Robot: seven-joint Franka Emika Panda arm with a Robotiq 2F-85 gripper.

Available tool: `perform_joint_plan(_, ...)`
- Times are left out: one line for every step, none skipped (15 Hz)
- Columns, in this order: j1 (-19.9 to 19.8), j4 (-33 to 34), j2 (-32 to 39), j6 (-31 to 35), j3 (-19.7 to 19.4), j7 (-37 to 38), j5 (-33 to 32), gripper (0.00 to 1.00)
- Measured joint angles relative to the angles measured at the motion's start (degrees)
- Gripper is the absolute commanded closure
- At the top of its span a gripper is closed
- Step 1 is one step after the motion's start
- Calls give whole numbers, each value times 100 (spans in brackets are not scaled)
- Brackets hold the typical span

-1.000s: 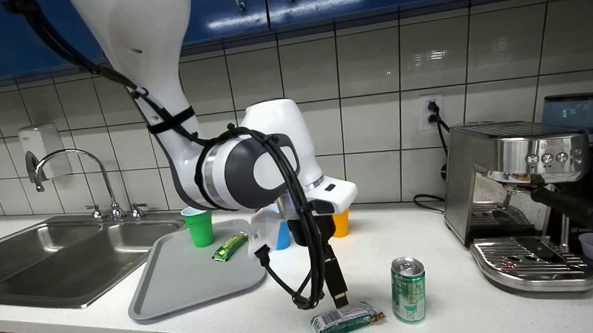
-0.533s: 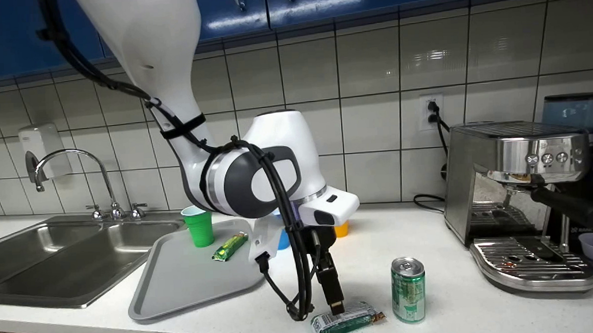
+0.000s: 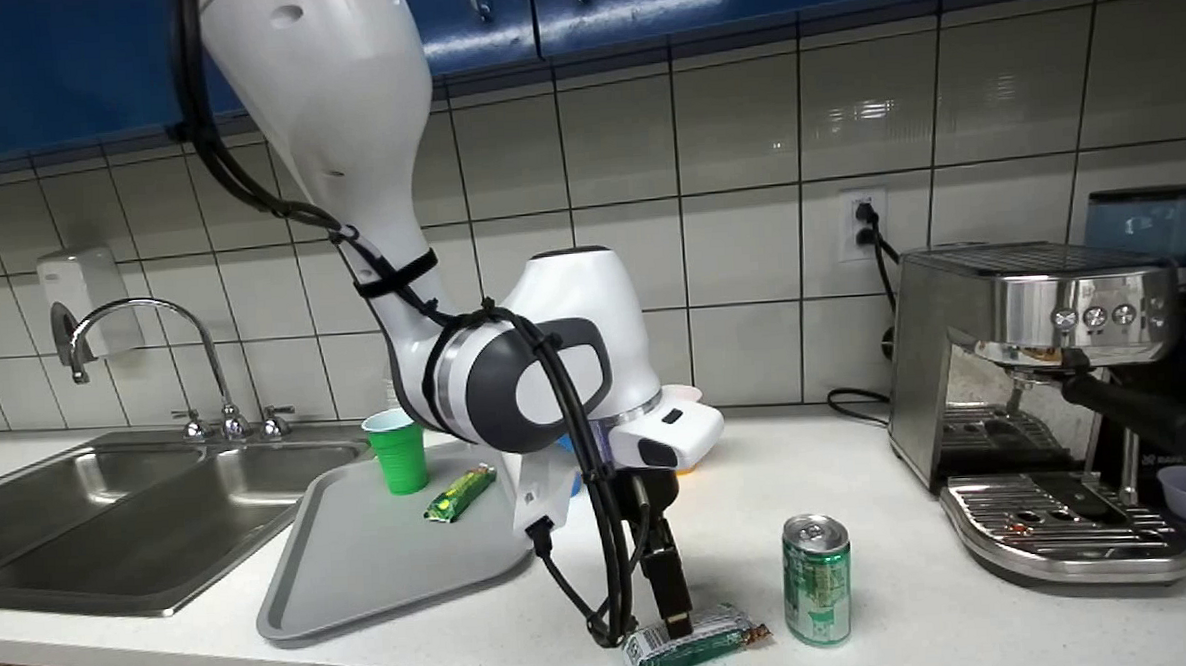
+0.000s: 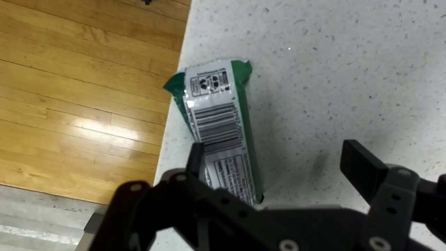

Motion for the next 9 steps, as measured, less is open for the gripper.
perform_joint_plan(-19, 21, 43, 0, 7, -35, 38, 0)
perform_joint_plan(-42, 40, 80, 0, 17, -67, 70, 0)
perform_joint_plan(-63, 56, 113, 0, 23, -96, 101, 0)
perform_joint_plan(-84, 68, 139, 0, 32, -112, 120, 0)
perform_joint_plan(-103, 79, 160, 0, 39, -125, 137, 0)
perform_joint_plan(-119, 90, 181, -1, 41, -135, 142, 0)
perform_joint_plan(-131, 99, 199, -1, 42, -141, 148, 0)
perform_joint_plan(-140, 109, 216, -1, 43, -146, 155, 0)
perform_joint_plan(-147, 120, 234, -1, 43, -150, 163, 0)
